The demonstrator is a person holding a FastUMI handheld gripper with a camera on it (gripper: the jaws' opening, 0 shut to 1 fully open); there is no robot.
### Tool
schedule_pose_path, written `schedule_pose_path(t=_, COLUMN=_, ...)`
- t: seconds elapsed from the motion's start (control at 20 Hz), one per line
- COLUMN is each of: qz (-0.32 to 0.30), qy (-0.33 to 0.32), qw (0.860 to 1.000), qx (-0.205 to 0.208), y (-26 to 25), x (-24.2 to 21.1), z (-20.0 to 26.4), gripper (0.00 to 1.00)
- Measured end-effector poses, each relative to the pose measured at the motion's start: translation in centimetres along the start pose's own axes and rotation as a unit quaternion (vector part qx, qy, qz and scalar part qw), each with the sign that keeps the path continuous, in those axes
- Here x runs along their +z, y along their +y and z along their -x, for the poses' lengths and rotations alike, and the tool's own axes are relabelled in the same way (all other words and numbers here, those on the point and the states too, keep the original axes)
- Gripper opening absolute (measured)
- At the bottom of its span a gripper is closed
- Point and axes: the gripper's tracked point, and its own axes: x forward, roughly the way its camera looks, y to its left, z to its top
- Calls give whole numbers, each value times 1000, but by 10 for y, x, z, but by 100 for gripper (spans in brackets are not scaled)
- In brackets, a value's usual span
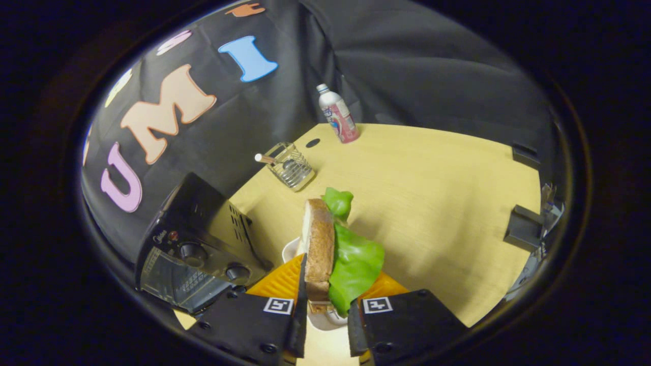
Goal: Open the toaster oven, put the food inside, and close the toaster oven door.
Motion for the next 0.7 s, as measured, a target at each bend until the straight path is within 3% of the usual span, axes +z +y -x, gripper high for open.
schedule_pose_path(t=0.05, qz=2, qy=-1, qw=1000, qx=-3, y=1, x=1, z=0, gripper=27)
schedule_pose_path(t=0.25, qz=3, qy=-17, qw=1000, qx=-7, y=5, x=6, z=12, gripper=27)
schedule_pose_path(t=0.7, qz=-29, qy=-87, qw=995, qx=29, y=33, x=40, z=56, gripper=27)
